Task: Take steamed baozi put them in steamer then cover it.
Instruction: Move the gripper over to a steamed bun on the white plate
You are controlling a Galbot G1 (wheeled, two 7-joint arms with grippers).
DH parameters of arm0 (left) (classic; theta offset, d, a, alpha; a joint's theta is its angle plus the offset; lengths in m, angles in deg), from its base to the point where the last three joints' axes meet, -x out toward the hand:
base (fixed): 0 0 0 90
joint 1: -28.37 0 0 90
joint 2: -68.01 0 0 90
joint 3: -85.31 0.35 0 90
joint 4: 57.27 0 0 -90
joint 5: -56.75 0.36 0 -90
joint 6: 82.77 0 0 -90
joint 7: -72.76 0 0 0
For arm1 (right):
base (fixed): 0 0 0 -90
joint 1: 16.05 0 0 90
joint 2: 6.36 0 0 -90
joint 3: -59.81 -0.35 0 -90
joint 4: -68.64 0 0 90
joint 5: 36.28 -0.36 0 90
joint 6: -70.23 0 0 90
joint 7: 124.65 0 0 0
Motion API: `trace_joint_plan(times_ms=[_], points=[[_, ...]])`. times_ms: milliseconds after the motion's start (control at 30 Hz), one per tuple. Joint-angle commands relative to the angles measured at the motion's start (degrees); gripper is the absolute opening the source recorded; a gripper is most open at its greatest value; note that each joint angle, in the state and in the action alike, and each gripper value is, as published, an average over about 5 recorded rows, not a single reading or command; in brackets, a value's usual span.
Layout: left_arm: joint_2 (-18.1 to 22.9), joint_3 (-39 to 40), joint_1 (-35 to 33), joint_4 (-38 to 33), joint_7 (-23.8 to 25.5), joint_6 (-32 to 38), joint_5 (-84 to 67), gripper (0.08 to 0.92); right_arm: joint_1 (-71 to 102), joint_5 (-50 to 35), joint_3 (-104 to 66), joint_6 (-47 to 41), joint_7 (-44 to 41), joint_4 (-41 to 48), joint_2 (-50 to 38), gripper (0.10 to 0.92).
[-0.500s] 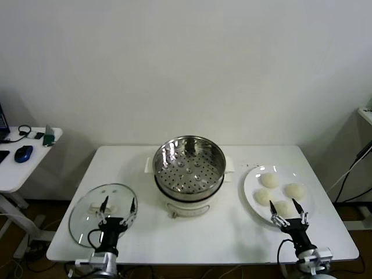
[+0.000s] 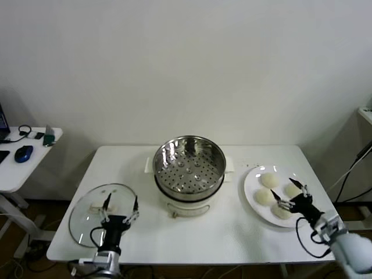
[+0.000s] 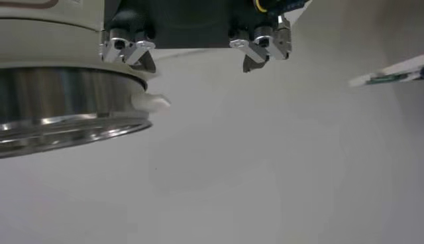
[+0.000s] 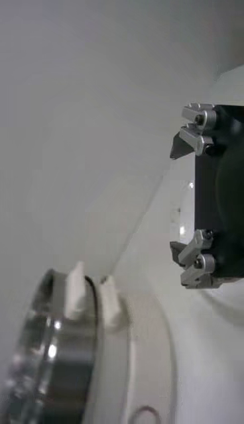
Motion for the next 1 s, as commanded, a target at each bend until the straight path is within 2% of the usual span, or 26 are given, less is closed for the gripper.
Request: trace_joint_plan(times_ms=[33, 167, 300, 533, 800, 1000], points=[[-0.2, 0.6, 0.4, 0.4, -0.5, 0.2, 0.7, 0.823, -17.2, 6.8, 9.1, -4.1, -22.5, 11.7, -21.4, 0.823], [-0.3, 0.8, 0.8, 1.1, -0.7, 0.1, 0.7, 0.823, -32.4, 13.8, 21.6, 0.2, -32.5, 18.7, -23.4, 0.823], [-0.6, 0.8, 1.3, 1.6, -1.2, -0.2, 0.5, 0.823, -50.0, 18.8, 37.0, 2.9, -39.2, 24.5, -23.1, 0.823], [-1.1, 0.9, 2.3, 1.7, -3.0, -2.2, -1.0, 0.823, -78.1, 24.8, 66.3, 7.7, -46.6, 40.5, -14.6, 0.823], [-2.7, 1.1, 2.3, 1.1, -3.5, -3.9, -2.0, 0.823, -87.0, 24.7, 81.4, 8.9, -48.2, 50.9, -2.9, 0.823], [-3.1, 1.0, 2.3, 0.7, -3.8, -4.6, -2.0, 0.823, -86.6, 26.4, 82.2, 9.4, -47.7, 59.4, 3.8, 0.823]])
